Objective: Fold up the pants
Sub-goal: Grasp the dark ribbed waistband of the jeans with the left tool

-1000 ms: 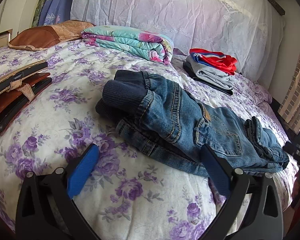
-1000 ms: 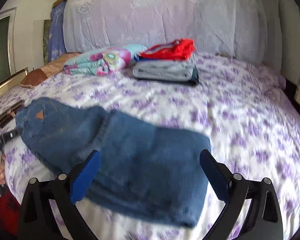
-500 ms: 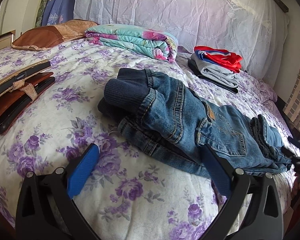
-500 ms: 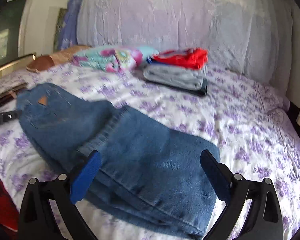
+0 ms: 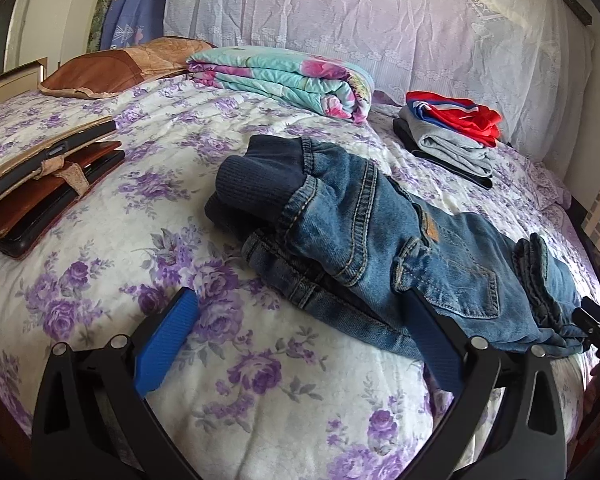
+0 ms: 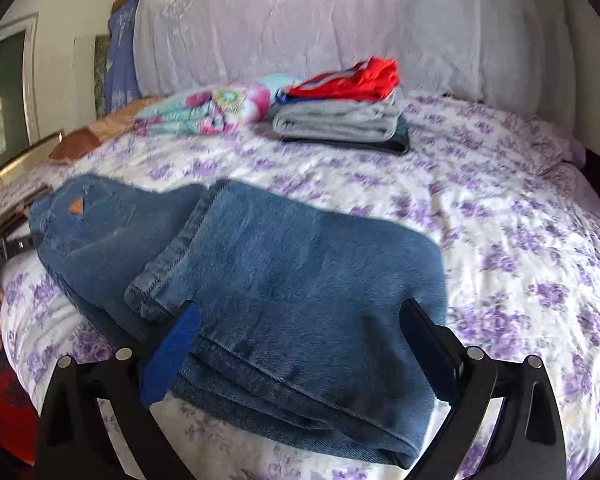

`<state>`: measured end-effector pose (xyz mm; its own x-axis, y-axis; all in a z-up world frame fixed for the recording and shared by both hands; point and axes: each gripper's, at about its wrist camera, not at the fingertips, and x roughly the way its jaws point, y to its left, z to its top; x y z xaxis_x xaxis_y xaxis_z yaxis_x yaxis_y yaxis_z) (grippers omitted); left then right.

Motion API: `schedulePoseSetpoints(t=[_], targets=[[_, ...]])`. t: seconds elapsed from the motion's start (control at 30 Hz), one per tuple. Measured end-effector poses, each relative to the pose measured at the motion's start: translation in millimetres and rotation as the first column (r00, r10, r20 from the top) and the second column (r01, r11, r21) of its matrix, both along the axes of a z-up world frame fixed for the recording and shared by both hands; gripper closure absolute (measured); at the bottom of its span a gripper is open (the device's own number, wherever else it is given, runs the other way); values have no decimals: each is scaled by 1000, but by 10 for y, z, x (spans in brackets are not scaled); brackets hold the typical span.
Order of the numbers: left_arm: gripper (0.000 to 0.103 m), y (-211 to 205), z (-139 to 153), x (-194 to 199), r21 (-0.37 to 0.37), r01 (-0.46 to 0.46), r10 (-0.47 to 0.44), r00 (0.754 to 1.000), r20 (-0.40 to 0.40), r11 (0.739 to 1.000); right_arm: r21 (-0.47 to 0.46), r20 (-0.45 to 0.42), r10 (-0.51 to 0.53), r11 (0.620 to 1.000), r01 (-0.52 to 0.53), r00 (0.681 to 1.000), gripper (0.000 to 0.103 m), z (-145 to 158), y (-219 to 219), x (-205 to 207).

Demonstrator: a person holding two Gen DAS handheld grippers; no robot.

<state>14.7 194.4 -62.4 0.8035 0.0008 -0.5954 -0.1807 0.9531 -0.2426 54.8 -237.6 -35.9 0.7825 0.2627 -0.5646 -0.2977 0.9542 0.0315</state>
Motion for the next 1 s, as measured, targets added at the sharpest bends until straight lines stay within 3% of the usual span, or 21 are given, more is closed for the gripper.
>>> schedulePoseSetpoints(t=[0.1, 0.2, 0.3, 0.5, 0.6, 0.7, 0.77, 0.83, 0.9, 1.0], targets=[[4, -21, 25, -9, -11, -31, 31, 999, -9, 999, 41, -59, -75, 996, 78, 995, 3, -37, -129, 101], [4, -16, 56, -9, -48, -31, 30, 999, -12, 998, -17, -153, -124, 992, 123, 980, 3, -115, -94, 319], [4, -23, 79, -1, -96, 1, -2, 1000, -12, 995, -72, -130, -139, 989, 131, 982, 3, -116, -6, 311], [4, 10, 173, 65, -173, 44, -43, 999, 10, 984, 0, -132, -123, 992, 124, 984, 3, -126, -102, 269], [4, 186, 219, 137, -227, 15, -11, 1000, 17, 974, 4, -129, -123, 992, 125, 984, 3, -121, -103, 222], [5, 369, 52, 255, -314, 6, -20, 999, -43, 949, 24, -128, -118, 992, 121, 985, 3, -111, -116, 211], [4, 312, 27, 274, -223, 29, -33, 999, -17, 974, 41, -128, -114, 992, 120, 985, 3, -110, -131, 208], [4, 295, 22, 294, -216, 33, -40, 999, -26, 976, 47, -128, -111, 992, 118, 985, 3, -107, -136, 205], [4, 350, 42, 346, -261, 28, -43, 998, -52, 965, 42, -128, -113, 992, 120, 985, 3, -108, -133, 207], [5, 515, 72, 440, -391, 14, -44, 997, -68, 920, 48, -127, -111, 992, 118, 986, 3, -109, -143, 208]])
